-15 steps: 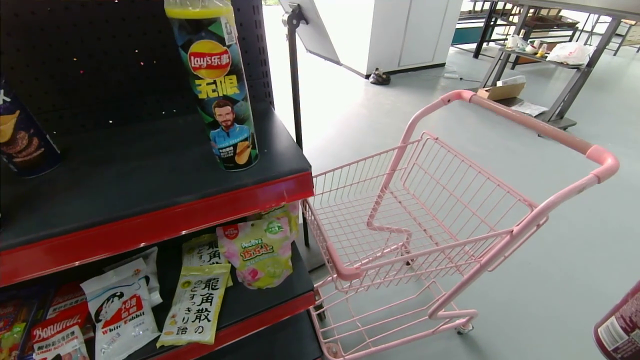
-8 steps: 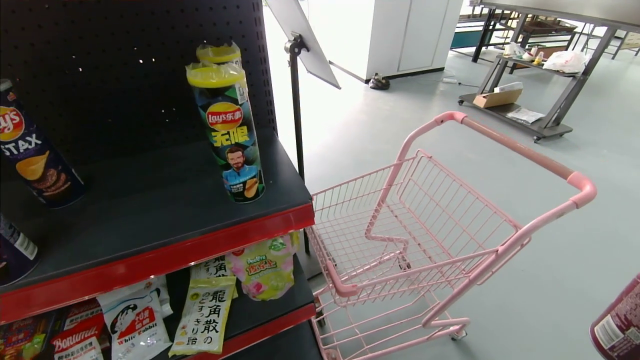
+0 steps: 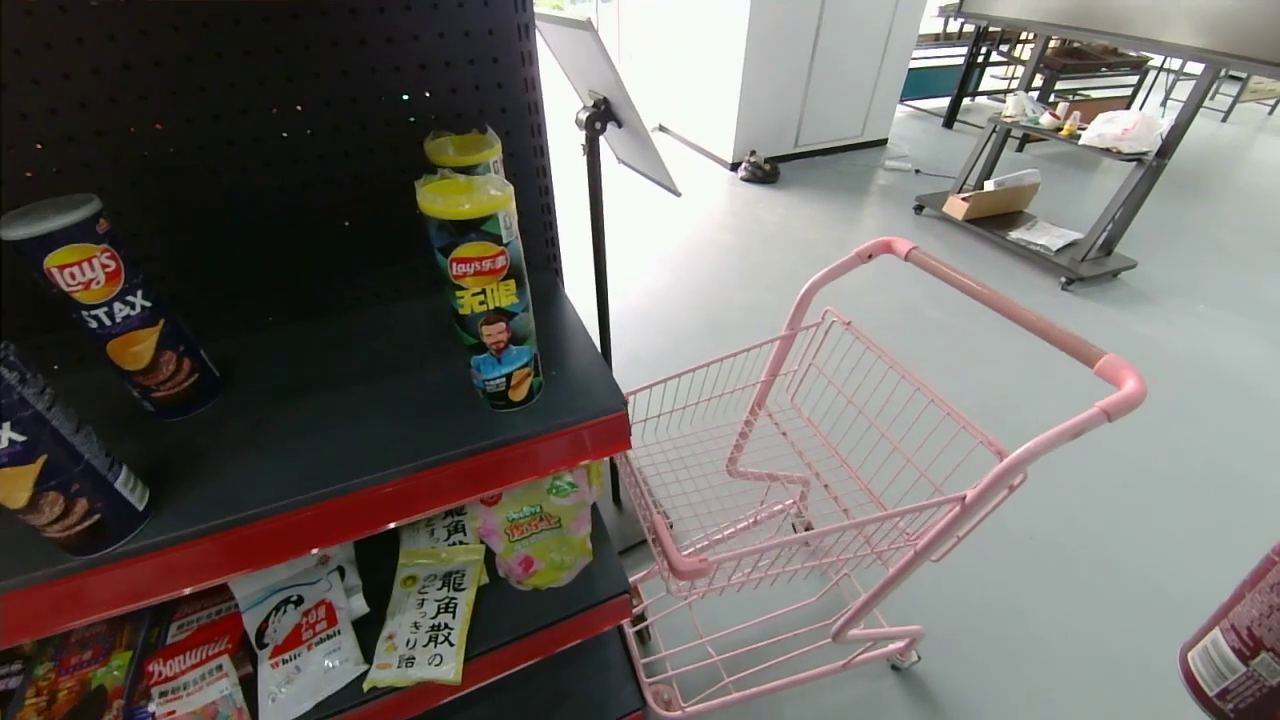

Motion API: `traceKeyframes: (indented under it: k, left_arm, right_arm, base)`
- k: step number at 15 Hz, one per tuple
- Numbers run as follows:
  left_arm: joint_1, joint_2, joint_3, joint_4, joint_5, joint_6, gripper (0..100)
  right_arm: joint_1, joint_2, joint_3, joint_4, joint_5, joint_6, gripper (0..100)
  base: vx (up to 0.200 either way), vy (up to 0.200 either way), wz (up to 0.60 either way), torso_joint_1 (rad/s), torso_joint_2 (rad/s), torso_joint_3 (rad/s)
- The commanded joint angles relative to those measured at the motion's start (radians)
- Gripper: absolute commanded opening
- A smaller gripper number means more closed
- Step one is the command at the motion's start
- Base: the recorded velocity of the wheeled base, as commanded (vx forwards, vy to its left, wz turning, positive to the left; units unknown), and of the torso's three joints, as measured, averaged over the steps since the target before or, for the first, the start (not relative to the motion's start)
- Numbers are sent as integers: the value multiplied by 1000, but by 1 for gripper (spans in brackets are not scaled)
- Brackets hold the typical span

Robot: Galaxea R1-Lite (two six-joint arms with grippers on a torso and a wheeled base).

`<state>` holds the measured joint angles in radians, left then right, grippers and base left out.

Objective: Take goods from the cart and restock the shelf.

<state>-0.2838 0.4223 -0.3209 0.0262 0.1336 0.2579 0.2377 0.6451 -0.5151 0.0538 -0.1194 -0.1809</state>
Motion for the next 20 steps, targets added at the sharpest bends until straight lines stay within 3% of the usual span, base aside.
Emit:
traceKeyframes:
  k: [1, 3, 13, 16, 20]
  left_arm:
    - [0, -2, 0, 0, 0, 0, 100]
    - [-1, -2, -1, -2, 0, 1, 100]
    - [0, 1, -1, -3, 0, 8, 100]
    - [-1, 3, -1, -3, 0, 8, 100]
    - [-1, 3, 0, 0, -2, 8, 100]
  right_arm:
    - [0, 2, 1, 1, 0, 0, 0]
    - [0, -1, 3, 3, 0, 0, 0]
    - [-6, 4, 9, 1, 1, 0, 0]
    - [-4, 4, 10, -2, 4, 0, 0]
    - [-6, -5, 23, -2, 3, 3, 0]
  base:
    - [-200, 0, 0, -2, -27, -2]
    - [0, 0, 0, 0, 0, 0]
    - [0, 0, 600, 5, 1, 0]
    - [0, 0, 0, 0, 0, 0]
    - [0, 200, 0, 1, 5, 4]
